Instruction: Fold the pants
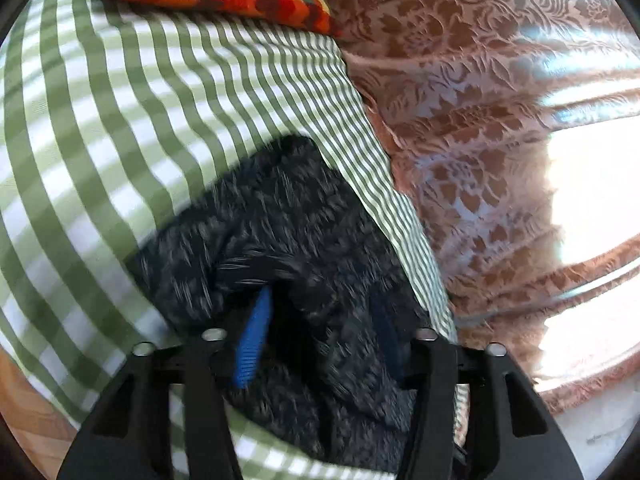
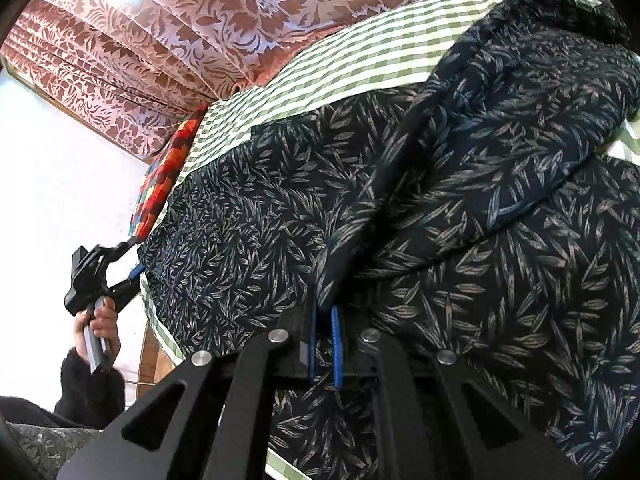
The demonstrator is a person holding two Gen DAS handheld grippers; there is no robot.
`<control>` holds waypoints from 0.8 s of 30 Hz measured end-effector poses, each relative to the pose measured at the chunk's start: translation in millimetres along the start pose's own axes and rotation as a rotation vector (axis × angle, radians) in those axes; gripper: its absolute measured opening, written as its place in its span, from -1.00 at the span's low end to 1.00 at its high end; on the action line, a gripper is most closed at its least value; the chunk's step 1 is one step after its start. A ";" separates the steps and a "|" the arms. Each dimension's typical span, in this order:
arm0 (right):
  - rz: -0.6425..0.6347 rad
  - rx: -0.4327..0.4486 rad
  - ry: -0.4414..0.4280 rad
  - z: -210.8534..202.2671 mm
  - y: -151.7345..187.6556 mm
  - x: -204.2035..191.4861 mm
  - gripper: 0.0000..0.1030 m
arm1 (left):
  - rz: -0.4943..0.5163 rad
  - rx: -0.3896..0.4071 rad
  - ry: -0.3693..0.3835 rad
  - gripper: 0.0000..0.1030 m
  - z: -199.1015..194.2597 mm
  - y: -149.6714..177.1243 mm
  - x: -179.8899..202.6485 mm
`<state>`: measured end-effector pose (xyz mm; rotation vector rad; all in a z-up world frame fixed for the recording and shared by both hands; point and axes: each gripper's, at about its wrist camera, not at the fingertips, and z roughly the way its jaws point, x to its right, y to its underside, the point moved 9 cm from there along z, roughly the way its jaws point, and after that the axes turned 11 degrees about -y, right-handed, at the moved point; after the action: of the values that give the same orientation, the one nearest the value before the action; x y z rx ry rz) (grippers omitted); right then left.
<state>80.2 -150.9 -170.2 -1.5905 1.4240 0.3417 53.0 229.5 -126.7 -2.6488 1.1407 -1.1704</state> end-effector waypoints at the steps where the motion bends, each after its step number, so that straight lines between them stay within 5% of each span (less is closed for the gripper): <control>1: -0.010 0.008 -0.003 -2.4 -2.8 -3.9 -0.90 | 0.029 0.024 -0.045 -0.79 1.1 -6.0 1.2; 8: -0.131 0.047 -0.053 -40.8 -0.5 -49.0 -0.91 | 0.226 0.124 0.002 -0.85 -39.1 -22.7 43.7; 15: -0.106 -0.077 -0.008 -17.2 52.8 -32.6 -0.91 | 0.246 0.035 -0.148 -0.85 -20.9 -0.1 -14.9; 24: -0.090 -0.116 0.006 -4.8 61.6 -18.2 -0.85 | 0.278 0.000 -0.217 -0.83 -4.3 14.2 -41.4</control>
<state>18.7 -135.9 -182.1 -1.7450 1.3533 0.3727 23.0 246.5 -153.9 -2.4387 1.4046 -0.8142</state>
